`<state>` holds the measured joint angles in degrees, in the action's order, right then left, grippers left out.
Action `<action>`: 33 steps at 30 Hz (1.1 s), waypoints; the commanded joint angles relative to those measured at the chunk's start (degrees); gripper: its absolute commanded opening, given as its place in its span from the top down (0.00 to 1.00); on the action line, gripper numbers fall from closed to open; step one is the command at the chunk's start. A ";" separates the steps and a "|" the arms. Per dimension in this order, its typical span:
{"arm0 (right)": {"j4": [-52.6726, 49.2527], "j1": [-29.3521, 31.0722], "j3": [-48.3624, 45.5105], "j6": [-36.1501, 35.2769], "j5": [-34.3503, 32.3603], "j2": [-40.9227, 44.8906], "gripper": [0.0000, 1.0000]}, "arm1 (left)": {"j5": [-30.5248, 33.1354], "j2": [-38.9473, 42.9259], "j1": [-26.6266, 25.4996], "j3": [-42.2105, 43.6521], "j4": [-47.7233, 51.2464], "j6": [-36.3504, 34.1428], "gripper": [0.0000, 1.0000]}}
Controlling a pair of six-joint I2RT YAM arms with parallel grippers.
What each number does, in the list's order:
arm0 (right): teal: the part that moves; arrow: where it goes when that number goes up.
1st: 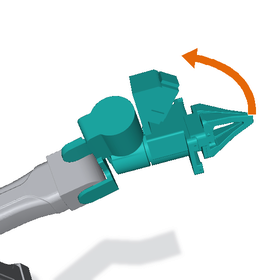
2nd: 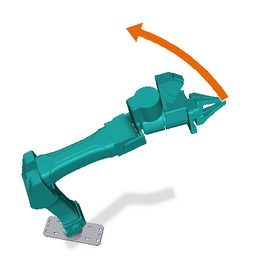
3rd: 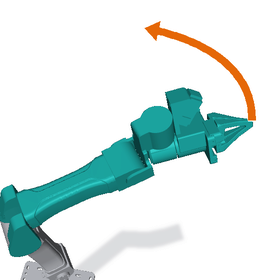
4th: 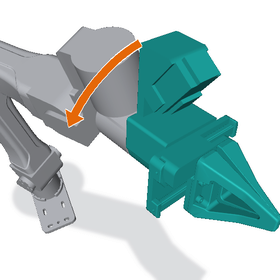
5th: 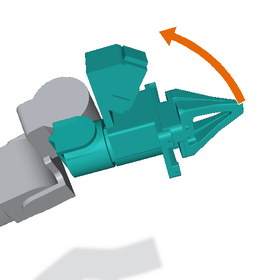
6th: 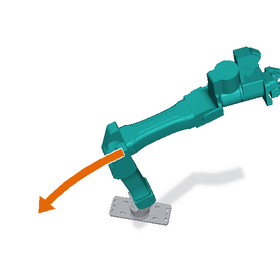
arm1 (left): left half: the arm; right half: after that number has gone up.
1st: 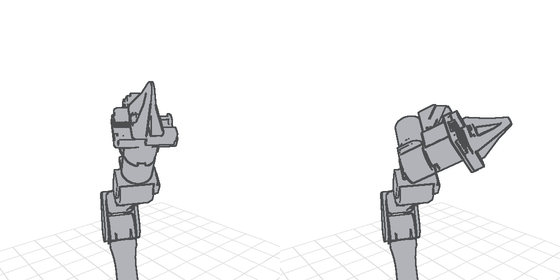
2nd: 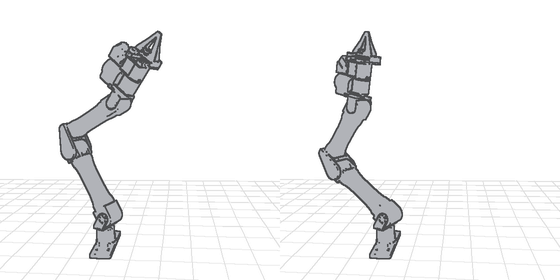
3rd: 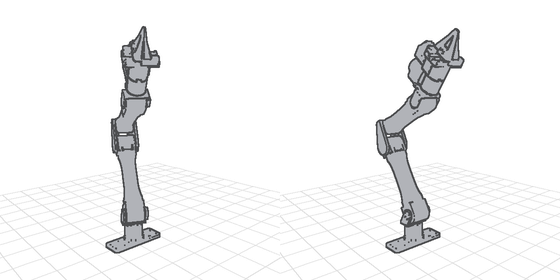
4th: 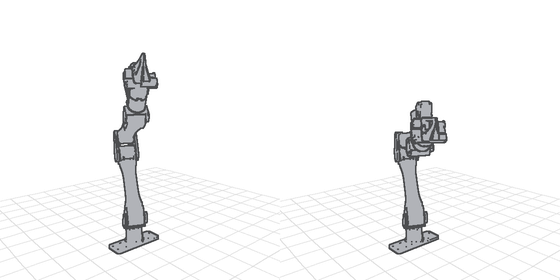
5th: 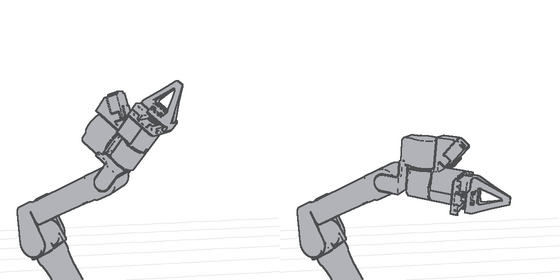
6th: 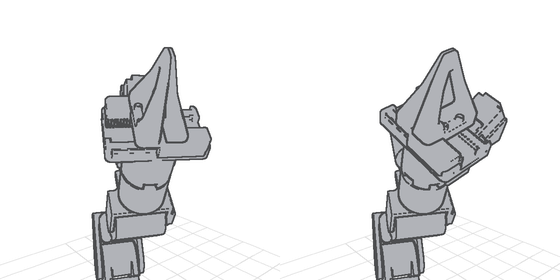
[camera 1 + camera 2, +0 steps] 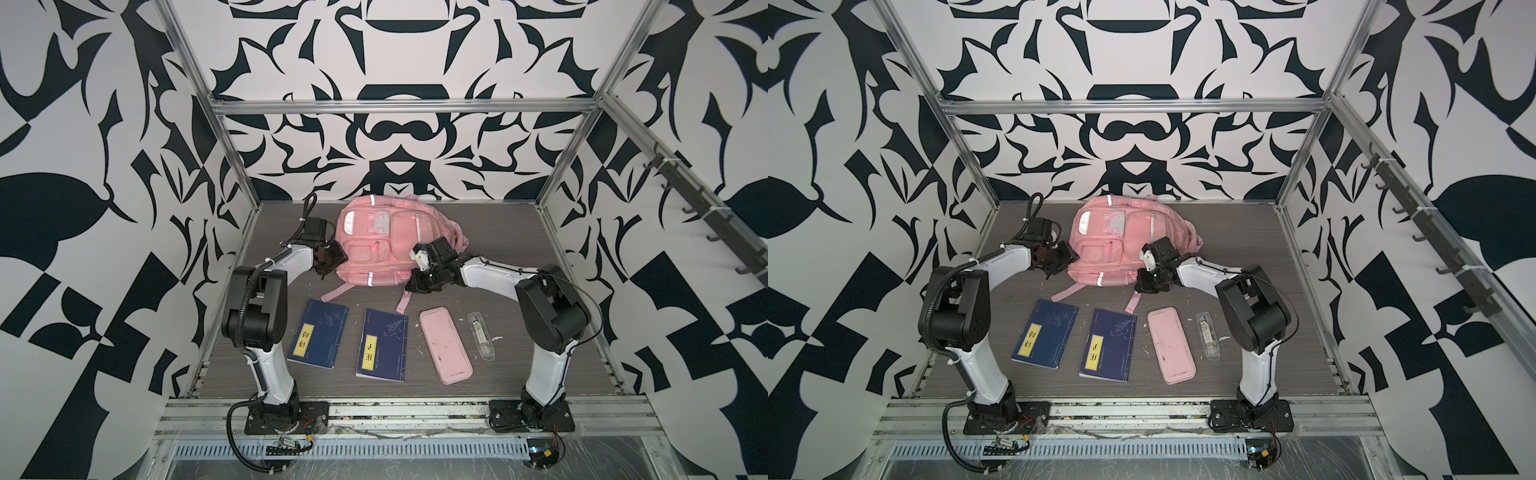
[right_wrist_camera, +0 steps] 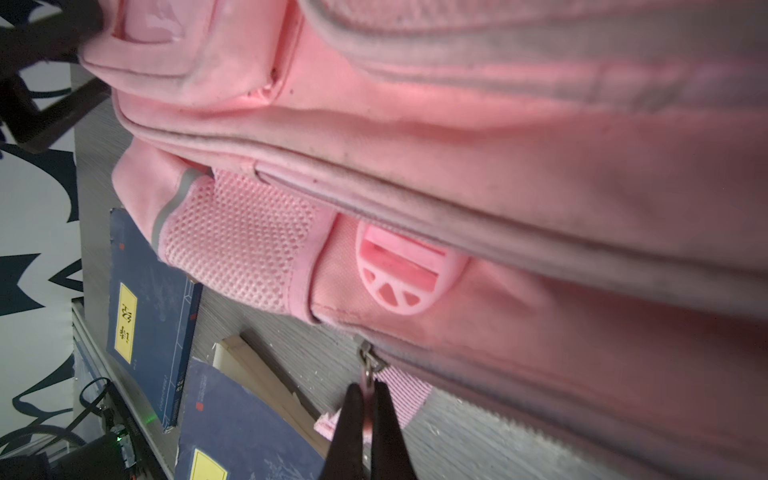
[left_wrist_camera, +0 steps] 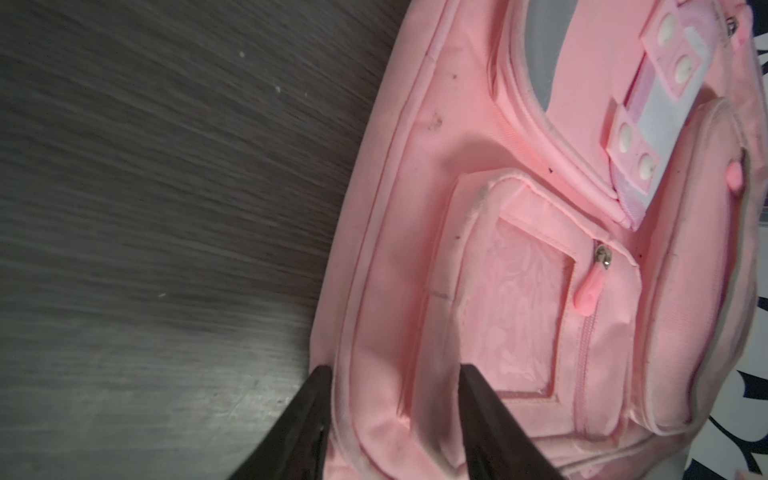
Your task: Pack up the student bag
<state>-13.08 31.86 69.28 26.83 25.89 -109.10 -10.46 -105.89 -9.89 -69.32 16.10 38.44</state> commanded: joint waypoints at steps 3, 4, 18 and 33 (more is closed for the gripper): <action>-1.49 3.22 5.82 -0.77 0.72 -3.19 1.00 | -6.21 -0.84 -0.67 0.79 -2.97 2.91 0.60; -1.56 3.63 6.61 -0.73 0.67 -3.71 1.00 | -6.26 -0.77 -0.74 1.21 -3.13 3.16 0.61; -5.84 4.04 0.24 -1.34 -7.08 9.78 0.58 | -2.98 10.16 -0.28 5.08 0.62 1.29 0.41; 1.45 16.66 -21.08 13.92 -10.43 27.44 0.43 | -4.33 26.14 -13.94 19.85 9.76 -2.58 0.25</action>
<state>-14.31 46.52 50.65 35.31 17.12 -83.22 -13.91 -82.21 -22.20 -53.01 21.12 36.99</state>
